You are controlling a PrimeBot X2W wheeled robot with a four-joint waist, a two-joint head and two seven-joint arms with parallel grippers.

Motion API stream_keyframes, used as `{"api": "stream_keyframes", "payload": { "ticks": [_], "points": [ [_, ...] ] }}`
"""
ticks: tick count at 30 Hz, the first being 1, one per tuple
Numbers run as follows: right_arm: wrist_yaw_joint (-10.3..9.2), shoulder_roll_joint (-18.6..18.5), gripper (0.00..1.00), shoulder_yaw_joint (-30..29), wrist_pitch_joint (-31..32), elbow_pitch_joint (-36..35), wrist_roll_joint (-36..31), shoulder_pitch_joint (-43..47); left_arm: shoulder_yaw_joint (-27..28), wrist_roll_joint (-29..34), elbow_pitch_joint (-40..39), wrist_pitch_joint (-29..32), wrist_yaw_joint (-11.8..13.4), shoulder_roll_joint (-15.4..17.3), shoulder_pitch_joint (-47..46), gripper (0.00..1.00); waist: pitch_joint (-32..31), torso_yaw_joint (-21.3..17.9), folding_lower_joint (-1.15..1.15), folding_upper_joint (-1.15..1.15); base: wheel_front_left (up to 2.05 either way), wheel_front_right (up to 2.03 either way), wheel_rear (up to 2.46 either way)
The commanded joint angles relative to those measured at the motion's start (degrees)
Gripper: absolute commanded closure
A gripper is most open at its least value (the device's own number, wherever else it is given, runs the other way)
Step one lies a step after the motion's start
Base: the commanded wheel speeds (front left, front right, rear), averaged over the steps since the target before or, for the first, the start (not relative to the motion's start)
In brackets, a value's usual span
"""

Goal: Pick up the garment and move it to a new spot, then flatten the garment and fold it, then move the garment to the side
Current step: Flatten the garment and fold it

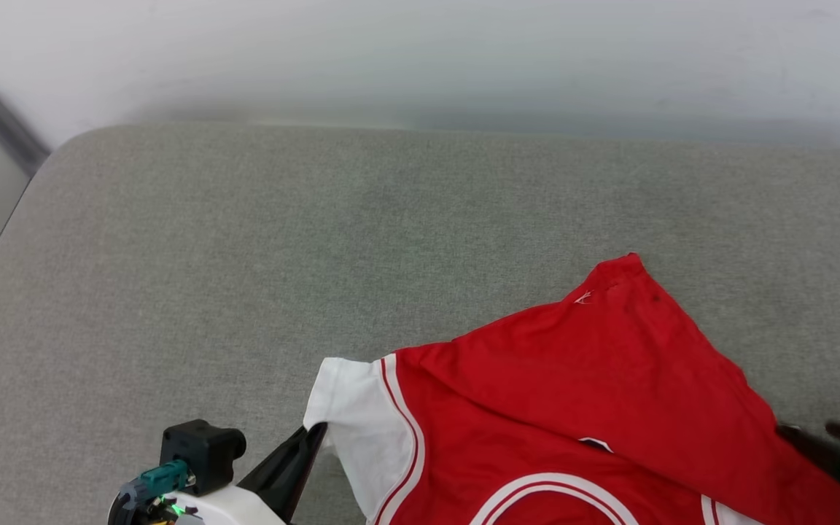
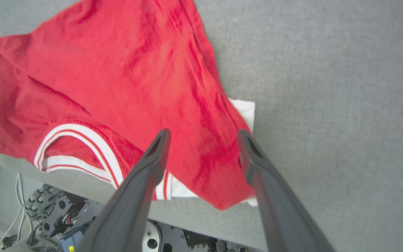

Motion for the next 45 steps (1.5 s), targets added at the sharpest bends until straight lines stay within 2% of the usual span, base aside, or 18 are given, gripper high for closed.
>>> {"api": "stream_keyframes", "payload": {
  "ticks": [1, 8, 15, 22, 29, 38, 39, 40, 41, 45],
  "points": [
    [-0.02, -0.3, 0.0, 0.7, 0.5, -1.0, 0.6, -2.5, 0.1, 0.5, -0.8, 0.1, 0.0, 0.0, -1.0, 1.0, 1.2, 1.0, 0.0, 0.0, 0.0, 0.0, 0.0],
    [-0.02, 1.4, 0.0, 4.8, 3.0, -0.9, -0.3, -13.1, 0.3, 1.4, -3.6, 0.9, 0.3, 0.5, -3.0, 1.0, 5.1, 3.2, 0.0, 0.0, 0.0, 0.0, 0.0],
    [-0.02, 2.8, 0.0, 9.5, 3.5, 8.6, -5.4, -25.9, -0.5, 3.1, -6.6, 2.1, 0.0, 0.3, -5.8, 1.0, 10.3, 7.0, 0.0, 0.0, 0.0, 0.0, 0.0],
    [-0.02, 0.9, 0.0, 11.3, 2.9, 17.3, -10.1, -34.4, -1.1, 3.4, -7.8, 1.9, -0.4, -1.3, -7.9, 1.0, 15.2, 10.6, 0.0, 0.0, 0.0, 0.0, 0.0],
    [-0.02, 0.1, 0.0, 12.0, 1.1, 24.7, -13.0, -37.9, -1.2, 3.5, -6.9, 0.9, -1.0, -2.3, -9.3, 1.0, 18.4, 12.5, 0.0, 0.0, 0.0, 0.0, 0.0],
    [-0.03, -1.5, 0.0, 16.3, 1.5, 31.4, -13.3, -35.2, -1.1, 3.4, -6.3, 0.2, -1.5, -2.9, -10.6, 1.0, 20.5, 13.7, 0.0, 0.0, 0.0, 0.0, 0.0],
    [-0.03, -1.7, 0.1, 16.6, 1.7, 31.8, -13.0, -34.8, -1.1, 3.4, -6.2, 0.1, -1.5, -2.9, -10.6, 1.0, 20.5, 13.7, 0.0, 0.0, 0.0, 0.0, 0.0],
    [-0.03, -1.9, 0.72, 16.7, 1.7, 32.2, -12.7, -34.6, -1.1, 3.4, -6.1, 0.0, -1.6, -2.9, -10.7, 1.0, 20.5, 13.7, 0.0, 0.0, 0.0, 0.0, 0.0],
    [-0.03, -2.1, 1.0, 16.9, 1.5, 32.4, -12.5, -34.5, -1.1, 3.3, -5.9, -0.1, -1.6, -2.9, -10.7, 1.0, 20.5, 13.7, 0.0, 0.0, 0.0, 0.0, 0.0],
    [-0.02, -2.5, 1.0, 16.8, -0.5, 32.8, -11.7, -34.5, -0.8, 3.2, -5.6, 0.0, -1.4, -2.7, -10.9, 1.0, 19.1, 13.2, 0.0, 0.0, 0.0, 0.0, 0.0]
  ]
}}
